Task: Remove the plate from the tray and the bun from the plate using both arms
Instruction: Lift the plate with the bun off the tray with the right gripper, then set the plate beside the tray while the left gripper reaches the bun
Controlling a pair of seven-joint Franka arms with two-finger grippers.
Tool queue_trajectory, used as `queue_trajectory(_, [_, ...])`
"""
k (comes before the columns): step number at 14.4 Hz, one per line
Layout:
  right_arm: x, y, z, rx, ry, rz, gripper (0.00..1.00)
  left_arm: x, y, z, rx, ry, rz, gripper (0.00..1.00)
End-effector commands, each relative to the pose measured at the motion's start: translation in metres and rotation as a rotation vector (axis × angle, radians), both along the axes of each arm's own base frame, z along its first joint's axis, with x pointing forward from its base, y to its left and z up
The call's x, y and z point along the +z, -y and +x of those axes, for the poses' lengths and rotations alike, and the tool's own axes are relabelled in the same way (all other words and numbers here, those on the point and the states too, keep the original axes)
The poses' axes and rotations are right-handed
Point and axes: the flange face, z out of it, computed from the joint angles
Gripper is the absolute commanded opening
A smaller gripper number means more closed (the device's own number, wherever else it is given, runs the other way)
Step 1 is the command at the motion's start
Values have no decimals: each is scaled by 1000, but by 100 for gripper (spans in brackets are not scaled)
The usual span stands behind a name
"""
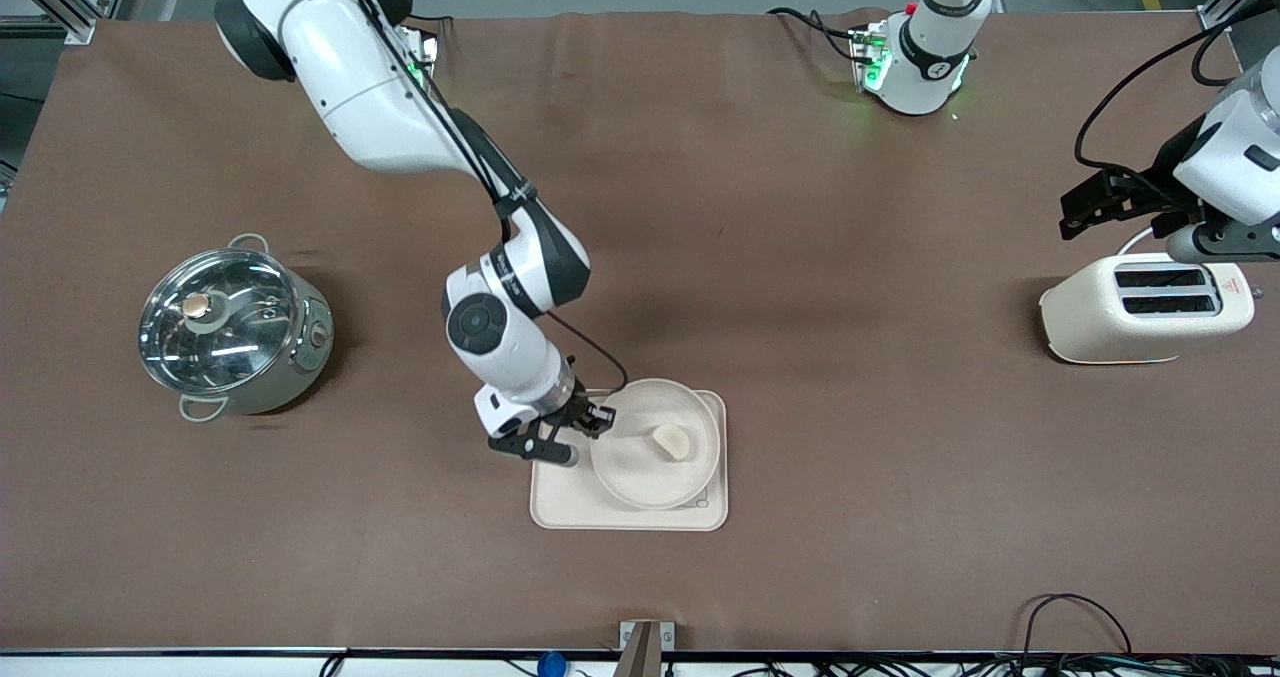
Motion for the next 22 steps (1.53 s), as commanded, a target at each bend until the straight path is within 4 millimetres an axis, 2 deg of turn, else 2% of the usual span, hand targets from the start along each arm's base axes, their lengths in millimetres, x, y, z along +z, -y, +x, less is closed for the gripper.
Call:
queue_trajectory(1, [10, 26, -73, 38, -12, 16, 0, -2, 3, 1, -13, 3, 5, 100])
queue_trajectory(5, [-7, 40, -144, 59, 3, 28, 0, -8, 9, 3, 9, -10, -4, 100])
queue_trajectory(8, [-28, 50, -171, 59, 27, 23, 0, -21, 25, 5, 43, -32, -12, 100])
queue_trajectory(11, [-41, 54, -188, 64, 3, 11, 0, -39, 58, 11, 104, -41, -6, 100])
queue_trajectory(12, [-42, 54, -188, 46, -4, 15, 7, -50, 69, 15, 130, -46, -1, 100])
queue_trajectory(13, [-42, 54, -188, 7, -22, 22, 40, -61, 87, 17, 156, -56, 2, 100])
queue_trajectory(14, [-41, 51, -189, -44, -39, 34, 95, -74, 103, 20, 188, -68, 6, 100])
queue_trajectory(15, [-40, 50, -189, -77, -49, 42, 100, -88, 124, 20, 226, -78, 12, 100])
queue_trajectory(17, [-21, 45, -184, -79, -31, 57, 100, -114, 168, 18, 292, -90, 31, 100])
queue_trajectory(18, [-4, 39, -174, -75, -39, 59, 100, -125, 192, 15, 321, -85, 36, 100])
queue_trajectory(20, [32, 31, -151, -63, -82, 45, 100, -149, 226, 12, 353, -81, 44, 100])
queue_trajectory(21, [50, 34, -141, -55, -92, 32, 100, -163, 248, 7, 356, -74, 58, 100])
queue_trajectory(22, [67, 48, -130, -57, -102, 13, 100, -174, 267, 3, 370, -61, 63, 100])
